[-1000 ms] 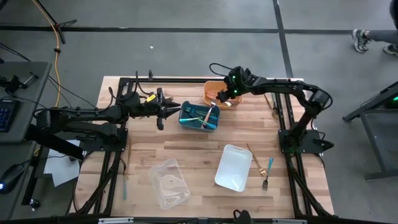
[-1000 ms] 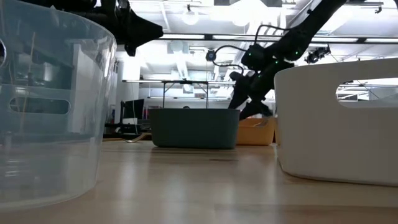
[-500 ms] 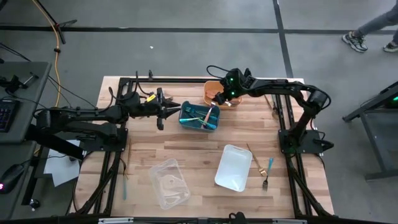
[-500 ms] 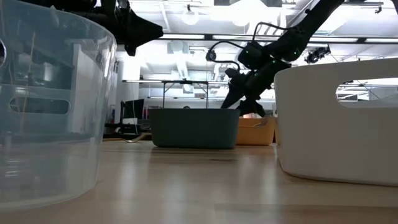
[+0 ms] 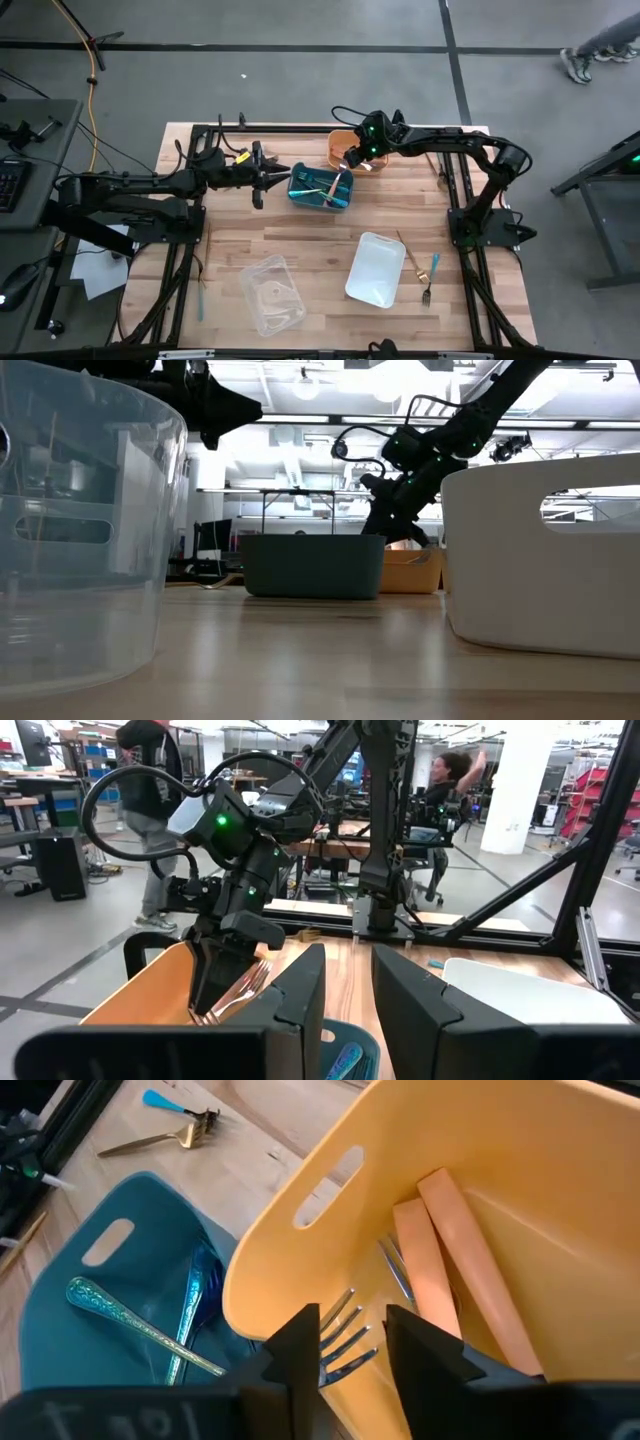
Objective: Sort silverware by color (type)
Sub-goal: Put the light orange fork into the yellow bin
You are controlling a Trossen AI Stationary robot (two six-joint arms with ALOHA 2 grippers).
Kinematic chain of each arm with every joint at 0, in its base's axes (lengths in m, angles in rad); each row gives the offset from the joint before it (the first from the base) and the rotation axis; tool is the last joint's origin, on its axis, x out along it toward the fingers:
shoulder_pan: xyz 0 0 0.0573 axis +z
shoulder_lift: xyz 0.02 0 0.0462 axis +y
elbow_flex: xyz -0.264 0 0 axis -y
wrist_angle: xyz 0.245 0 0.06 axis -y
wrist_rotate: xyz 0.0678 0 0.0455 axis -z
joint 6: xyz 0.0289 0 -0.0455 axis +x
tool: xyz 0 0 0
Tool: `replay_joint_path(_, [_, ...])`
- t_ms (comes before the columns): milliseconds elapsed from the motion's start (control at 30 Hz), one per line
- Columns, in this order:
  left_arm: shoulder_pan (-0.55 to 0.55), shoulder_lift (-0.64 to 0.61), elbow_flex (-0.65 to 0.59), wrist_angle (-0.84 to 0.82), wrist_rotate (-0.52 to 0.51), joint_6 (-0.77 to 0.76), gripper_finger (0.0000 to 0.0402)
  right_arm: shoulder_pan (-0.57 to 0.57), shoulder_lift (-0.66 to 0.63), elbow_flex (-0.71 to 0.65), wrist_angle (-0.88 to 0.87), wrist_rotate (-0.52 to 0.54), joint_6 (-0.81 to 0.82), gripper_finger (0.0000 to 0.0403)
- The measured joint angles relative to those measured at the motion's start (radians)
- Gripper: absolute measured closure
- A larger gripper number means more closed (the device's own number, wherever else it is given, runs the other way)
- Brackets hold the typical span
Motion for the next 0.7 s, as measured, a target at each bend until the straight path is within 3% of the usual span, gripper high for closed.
replay_joint_path(367, [0.000,0.000,0.000,0.000,0.000,0.000,0.0323,0.000,0.000,0.000,0.000,0.006,-0.009,0.0325])
replay_joint_path(700, [0.000,0.000,0.000,-0.007,0.000,0.000,0.0323,0.000,0.000,0.000,0.006,-0.026,-0.023,0.0396])
